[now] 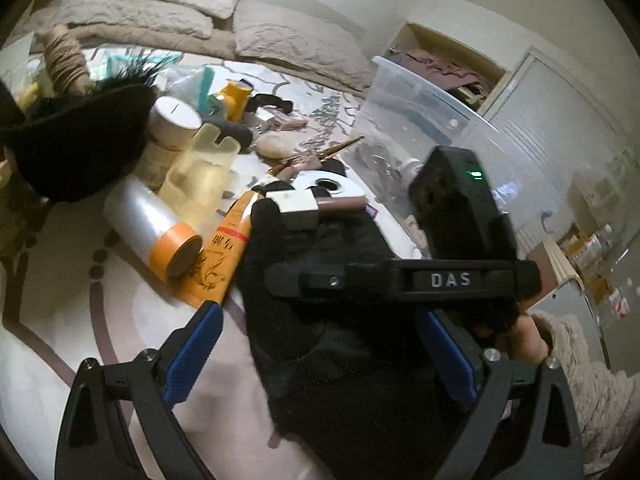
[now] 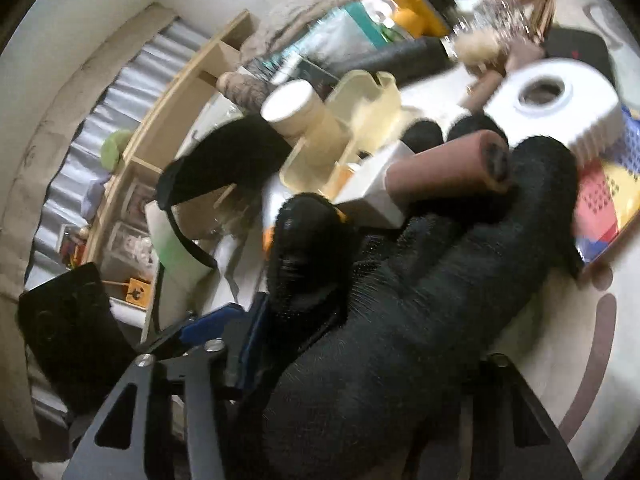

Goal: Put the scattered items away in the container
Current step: 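Lift the black glove with the right tool while the left tool reaches toward the black cap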

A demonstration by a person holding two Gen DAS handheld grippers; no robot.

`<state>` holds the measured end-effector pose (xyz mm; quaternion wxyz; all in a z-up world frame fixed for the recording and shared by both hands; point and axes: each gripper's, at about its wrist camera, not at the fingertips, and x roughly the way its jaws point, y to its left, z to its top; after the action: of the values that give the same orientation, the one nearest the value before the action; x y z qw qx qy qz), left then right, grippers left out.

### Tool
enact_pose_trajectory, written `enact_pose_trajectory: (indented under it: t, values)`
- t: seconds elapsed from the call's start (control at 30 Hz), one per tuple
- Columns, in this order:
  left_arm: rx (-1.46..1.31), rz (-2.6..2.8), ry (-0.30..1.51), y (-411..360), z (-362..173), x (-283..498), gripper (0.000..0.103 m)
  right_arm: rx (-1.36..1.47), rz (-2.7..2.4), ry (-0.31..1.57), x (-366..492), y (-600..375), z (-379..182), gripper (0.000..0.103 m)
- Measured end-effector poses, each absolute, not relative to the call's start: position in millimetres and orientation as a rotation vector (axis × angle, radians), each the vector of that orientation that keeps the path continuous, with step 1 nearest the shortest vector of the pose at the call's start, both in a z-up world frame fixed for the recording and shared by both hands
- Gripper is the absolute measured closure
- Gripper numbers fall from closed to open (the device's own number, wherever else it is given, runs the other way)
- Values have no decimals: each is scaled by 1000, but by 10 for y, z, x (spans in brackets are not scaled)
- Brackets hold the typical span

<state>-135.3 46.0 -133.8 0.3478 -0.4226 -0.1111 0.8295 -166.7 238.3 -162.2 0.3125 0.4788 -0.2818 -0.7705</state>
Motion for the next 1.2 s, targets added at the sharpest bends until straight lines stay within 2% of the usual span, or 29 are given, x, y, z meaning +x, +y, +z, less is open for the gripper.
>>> enact_pose_trajectory:
  t: [0.2, 0.47, 0.77, 1.2]
  values:
    - [-1051, 2196, -306, 381, -1268, -1328, 3, 1083, -2037, -825, -1499, 2545, -1463, 59]
    - [-1000, 2219, -362, 287, -1205, -1339, 3, 895, -2118, -832, -1403, 2701, -1117, 59]
    - [-947, 2231, -381, 311, -1163, -1319, 3, 815, -2123, -890, -1351, 2851, -1070, 59]
    - [-956, 2323, -508, 58, -1196, -1434, 3, 794, -2193, -904, -1214, 3051, -1050, 59]
